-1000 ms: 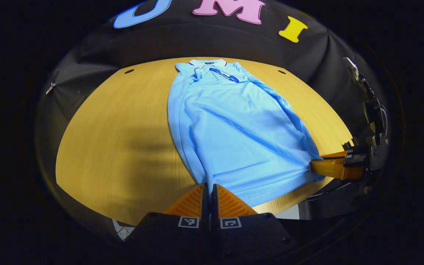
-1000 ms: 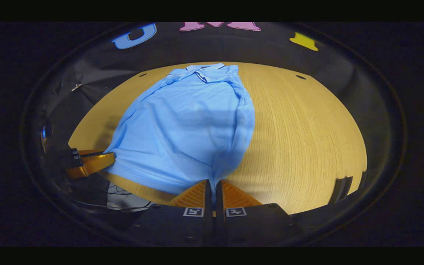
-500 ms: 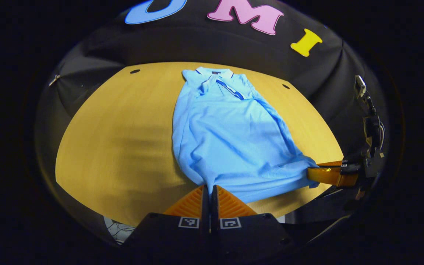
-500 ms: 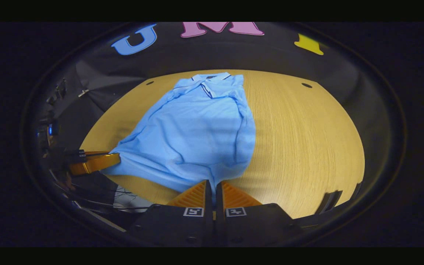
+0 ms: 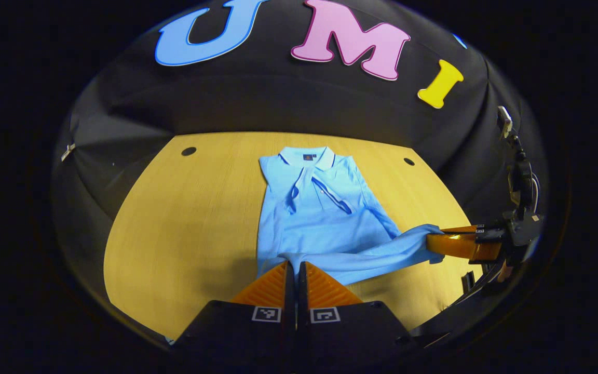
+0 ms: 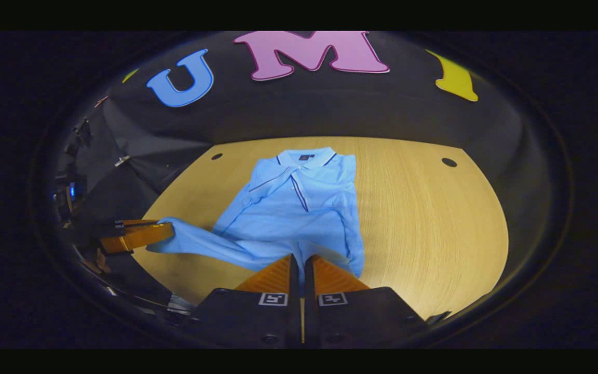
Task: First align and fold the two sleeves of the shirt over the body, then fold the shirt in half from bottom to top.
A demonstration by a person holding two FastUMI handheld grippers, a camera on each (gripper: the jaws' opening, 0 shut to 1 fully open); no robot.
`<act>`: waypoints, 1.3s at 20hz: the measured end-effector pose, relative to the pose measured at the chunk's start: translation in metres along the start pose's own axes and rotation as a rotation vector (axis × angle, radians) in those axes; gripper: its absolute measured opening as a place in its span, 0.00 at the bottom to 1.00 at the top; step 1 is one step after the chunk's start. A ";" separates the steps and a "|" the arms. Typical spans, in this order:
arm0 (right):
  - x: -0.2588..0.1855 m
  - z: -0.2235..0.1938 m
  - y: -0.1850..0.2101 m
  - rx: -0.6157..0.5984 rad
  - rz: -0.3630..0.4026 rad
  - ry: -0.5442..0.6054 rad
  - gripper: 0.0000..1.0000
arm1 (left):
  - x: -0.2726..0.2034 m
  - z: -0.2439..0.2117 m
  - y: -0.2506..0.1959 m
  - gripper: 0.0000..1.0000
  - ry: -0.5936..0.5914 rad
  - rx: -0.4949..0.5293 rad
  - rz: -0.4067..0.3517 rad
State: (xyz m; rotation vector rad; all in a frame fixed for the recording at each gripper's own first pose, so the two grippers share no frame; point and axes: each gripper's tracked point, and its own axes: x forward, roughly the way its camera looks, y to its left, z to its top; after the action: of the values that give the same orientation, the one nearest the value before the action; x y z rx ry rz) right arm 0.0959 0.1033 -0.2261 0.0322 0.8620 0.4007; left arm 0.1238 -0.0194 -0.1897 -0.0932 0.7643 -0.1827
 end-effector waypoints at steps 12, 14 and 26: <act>0.108 0.175 -0.039 -0.037 -0.012 -0.159 0.07 | 0.117 0.178 0.033 0.06 -0.125 0.021 0.044; 0.133 0.199 -0.052 -0.036 -0.022 -0.172 0.01 | 0.146 0.197 0.043 0.06 -0.135 0.012 0.050; 0.277 0.201 -0.103 0.032 -0.115 -0.118 0.14 | 0.306 0.233 0.082 0.12 -0.187 0.080 0.123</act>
State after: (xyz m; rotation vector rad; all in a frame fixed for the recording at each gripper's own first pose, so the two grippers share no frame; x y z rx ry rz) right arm 0.4403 0.1326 -0.3166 0.0356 0.7499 0.2746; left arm 0.5131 0.0041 -0.2425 0.0129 0.5734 -0.0855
